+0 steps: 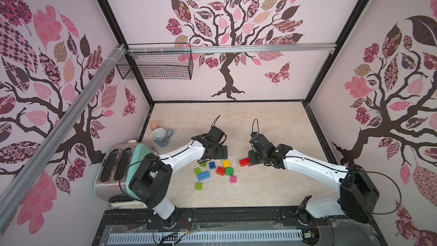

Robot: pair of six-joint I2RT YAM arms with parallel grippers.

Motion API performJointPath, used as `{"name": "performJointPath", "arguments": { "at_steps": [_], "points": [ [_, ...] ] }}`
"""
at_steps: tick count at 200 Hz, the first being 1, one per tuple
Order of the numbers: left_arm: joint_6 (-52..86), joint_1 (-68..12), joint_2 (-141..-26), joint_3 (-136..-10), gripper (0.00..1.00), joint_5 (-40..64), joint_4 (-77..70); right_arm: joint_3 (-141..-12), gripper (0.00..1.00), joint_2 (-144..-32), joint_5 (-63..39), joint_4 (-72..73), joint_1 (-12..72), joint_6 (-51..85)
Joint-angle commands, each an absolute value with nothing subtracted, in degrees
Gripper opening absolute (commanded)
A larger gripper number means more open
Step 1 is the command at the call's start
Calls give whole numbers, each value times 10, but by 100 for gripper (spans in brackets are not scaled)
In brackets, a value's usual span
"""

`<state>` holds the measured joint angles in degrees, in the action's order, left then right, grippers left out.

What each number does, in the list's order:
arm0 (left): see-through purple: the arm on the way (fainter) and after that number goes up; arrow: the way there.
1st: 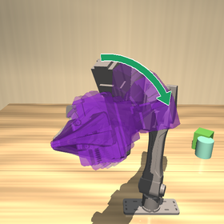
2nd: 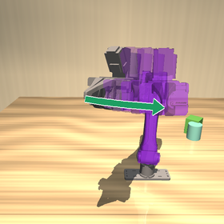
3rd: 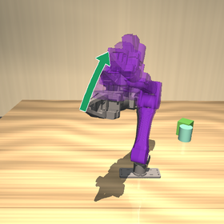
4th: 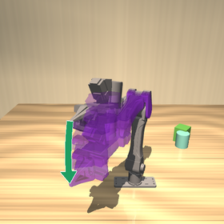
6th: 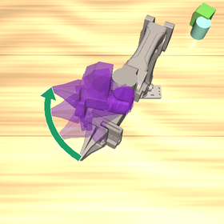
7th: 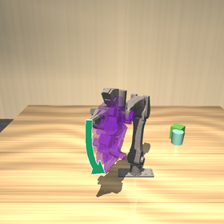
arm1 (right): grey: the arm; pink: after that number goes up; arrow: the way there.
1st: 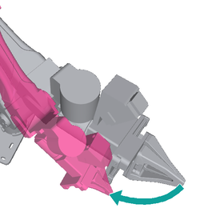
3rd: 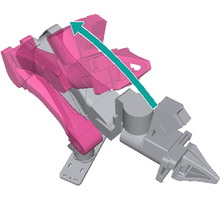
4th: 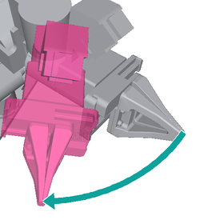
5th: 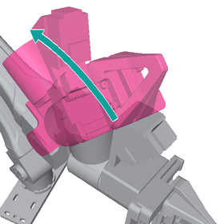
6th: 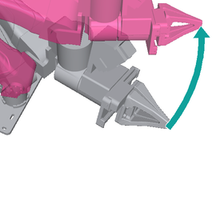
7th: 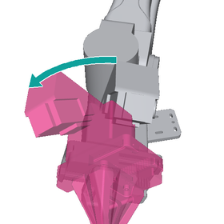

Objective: Assemble the number 4 with lego
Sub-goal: Assemble the lego brick with the lego brick.

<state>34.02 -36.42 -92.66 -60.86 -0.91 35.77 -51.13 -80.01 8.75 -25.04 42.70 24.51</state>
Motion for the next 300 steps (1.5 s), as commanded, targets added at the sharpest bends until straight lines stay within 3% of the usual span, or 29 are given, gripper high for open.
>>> {"name": "performJointPath", "arguments": {
  "at_steps": [1, 204, 233, 260, 300],
  "points": [
    [337, -365, -934, -632, 98, -6, 364, -507, 0, -820, 81, -262, 430, 242],
    [314, -372, -933, -643, 98, 17, 367, -478, 0, -841, 84, -352, 441, 241],
    [288, -378, -938, -648, 98, 51, 366, -479, 0, -847, 75, -365, 441, 242],
    [258, -379, -948, -640, 98, 159, 339, -472, 0, -842, 39, -356, 441, 236],
    [233, -387, -957, -652, 98, 126, 369, -490, 0, -871, 101, -406, 452, 245]
  ]
}}
